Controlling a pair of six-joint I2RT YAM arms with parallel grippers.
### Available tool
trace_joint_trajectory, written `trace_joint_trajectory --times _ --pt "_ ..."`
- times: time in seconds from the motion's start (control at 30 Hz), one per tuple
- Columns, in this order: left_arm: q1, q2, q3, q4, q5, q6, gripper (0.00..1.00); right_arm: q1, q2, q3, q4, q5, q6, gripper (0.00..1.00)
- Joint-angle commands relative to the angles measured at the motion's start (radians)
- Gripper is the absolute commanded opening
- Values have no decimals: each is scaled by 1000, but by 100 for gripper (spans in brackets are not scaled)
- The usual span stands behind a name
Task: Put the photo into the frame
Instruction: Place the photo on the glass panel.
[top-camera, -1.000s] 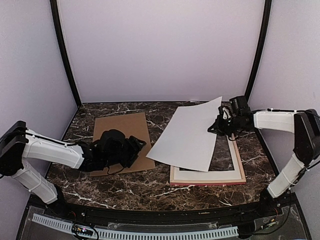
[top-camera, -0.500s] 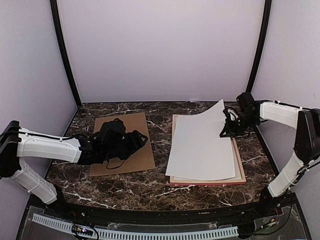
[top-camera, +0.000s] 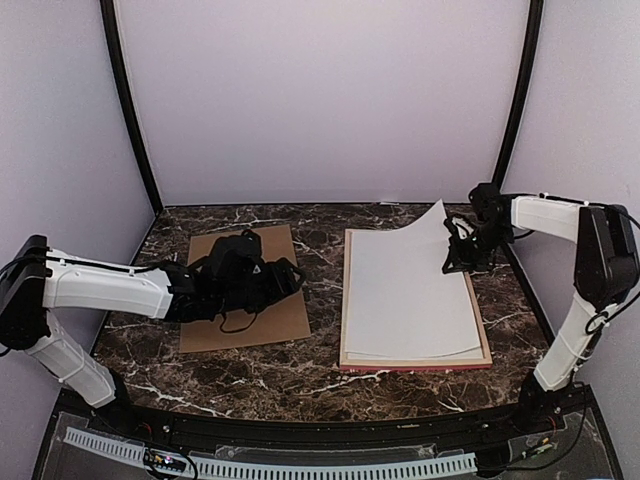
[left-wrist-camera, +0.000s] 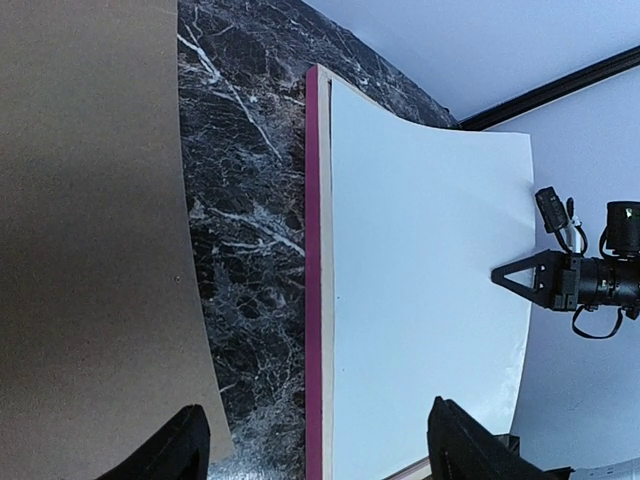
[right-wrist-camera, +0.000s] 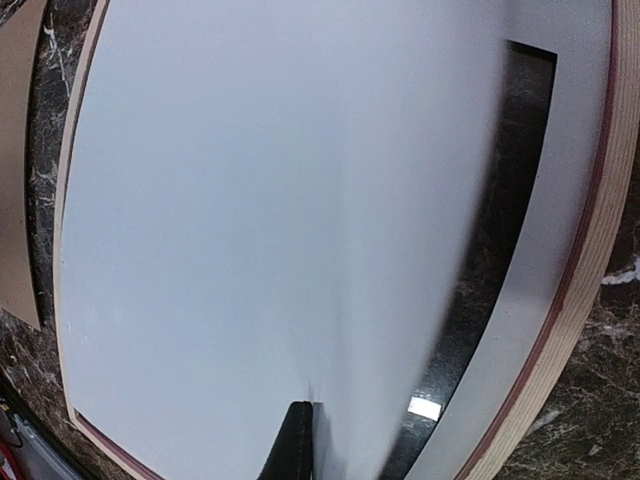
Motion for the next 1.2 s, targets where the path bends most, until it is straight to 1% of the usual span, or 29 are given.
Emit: trace_joint_trajectory --times 0.0,0.13,0.27,0.63,0.93,1.03,1.17 --pt "4 -12 40 -21 -4 52 77 -25 1 32 -5 24 -40 1" --pt "4 -4 50 -13 1 74 77 -39 7 32 -2 20 -54 1" --pt "5 8 49 2 15 80 77 -40 21 31 10 -31 -72 2" --pt "4 10 47 5 11 109 78 -38 46 31 8 -84 -111 3" --pt "5 19 47 5 14 107 78 -37 64 26 -1 -78 -111 5" --pt "5 21 47 7 16 107 78 -37 67 27 2 -58 -100 7" --pt "5 22 48 8 14 108 78 -37 69 27 10 -50 -89 13"
